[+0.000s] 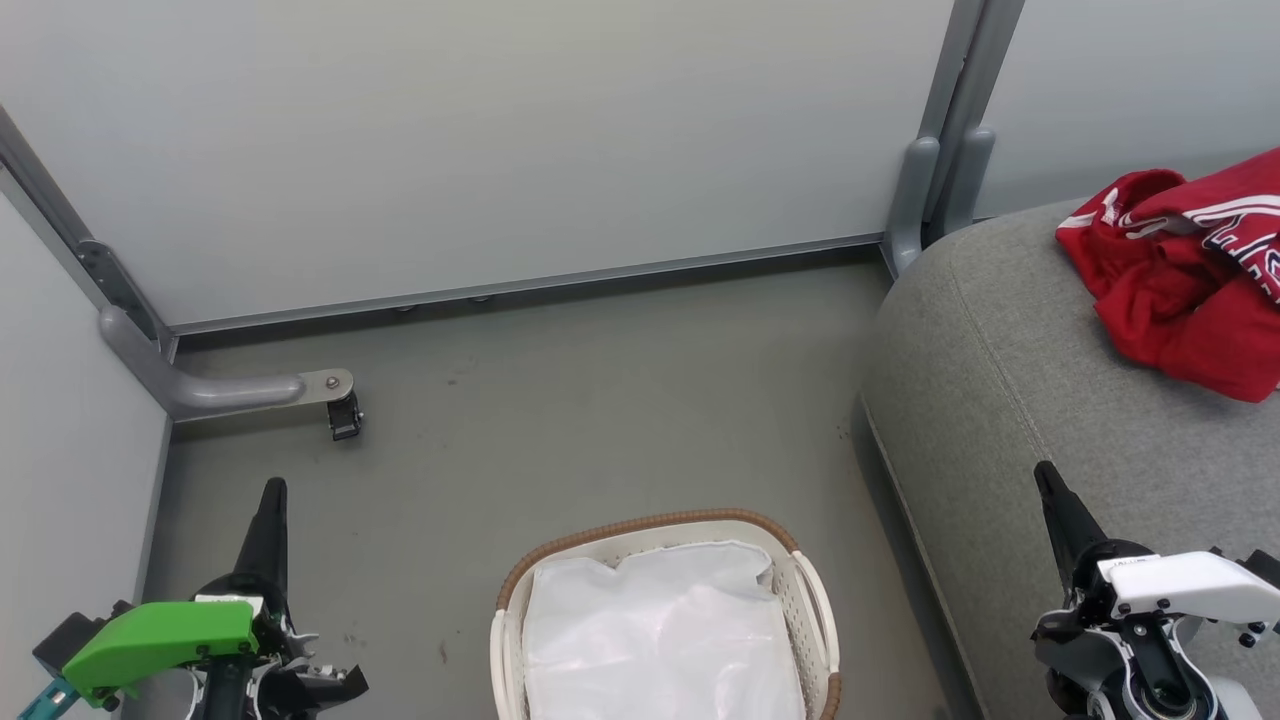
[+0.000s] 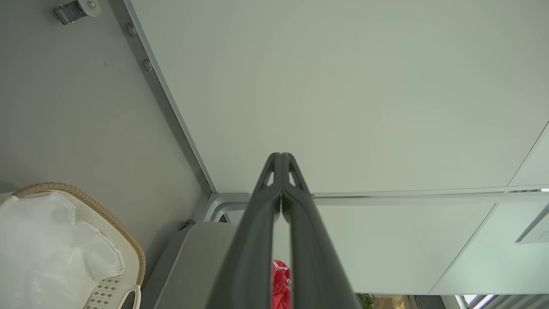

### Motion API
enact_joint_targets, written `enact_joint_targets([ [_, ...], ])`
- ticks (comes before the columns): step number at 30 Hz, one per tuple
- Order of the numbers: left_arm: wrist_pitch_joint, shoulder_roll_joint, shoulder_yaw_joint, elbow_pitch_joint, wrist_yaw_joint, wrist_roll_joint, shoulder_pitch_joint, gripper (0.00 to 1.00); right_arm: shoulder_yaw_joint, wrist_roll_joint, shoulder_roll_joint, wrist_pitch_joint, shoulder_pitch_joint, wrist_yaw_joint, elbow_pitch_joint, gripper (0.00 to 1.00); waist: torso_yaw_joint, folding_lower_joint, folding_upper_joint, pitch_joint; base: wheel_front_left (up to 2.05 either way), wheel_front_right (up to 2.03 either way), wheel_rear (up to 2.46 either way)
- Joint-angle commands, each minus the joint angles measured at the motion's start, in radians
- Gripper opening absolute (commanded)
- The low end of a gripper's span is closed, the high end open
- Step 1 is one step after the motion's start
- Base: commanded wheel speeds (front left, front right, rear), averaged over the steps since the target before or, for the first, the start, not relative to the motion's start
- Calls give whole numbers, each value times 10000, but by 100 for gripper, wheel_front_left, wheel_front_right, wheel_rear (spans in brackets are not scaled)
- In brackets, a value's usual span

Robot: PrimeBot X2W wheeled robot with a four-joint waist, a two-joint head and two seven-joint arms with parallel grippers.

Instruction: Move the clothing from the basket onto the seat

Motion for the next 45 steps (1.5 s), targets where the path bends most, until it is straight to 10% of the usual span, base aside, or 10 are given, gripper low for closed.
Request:
enact_joint_targets([
  [1,63,45,63,-60,-78,-184,-213,0,-57,201,-58,92,-127,-1,-55,0,-3,0,16,0,0,0,0],
  [45,240,46,133,-73,-80,-757,-272,0,-159,821,-47,273,-129,0,-78,0,-29,0,18,-2,0,0,0],
])
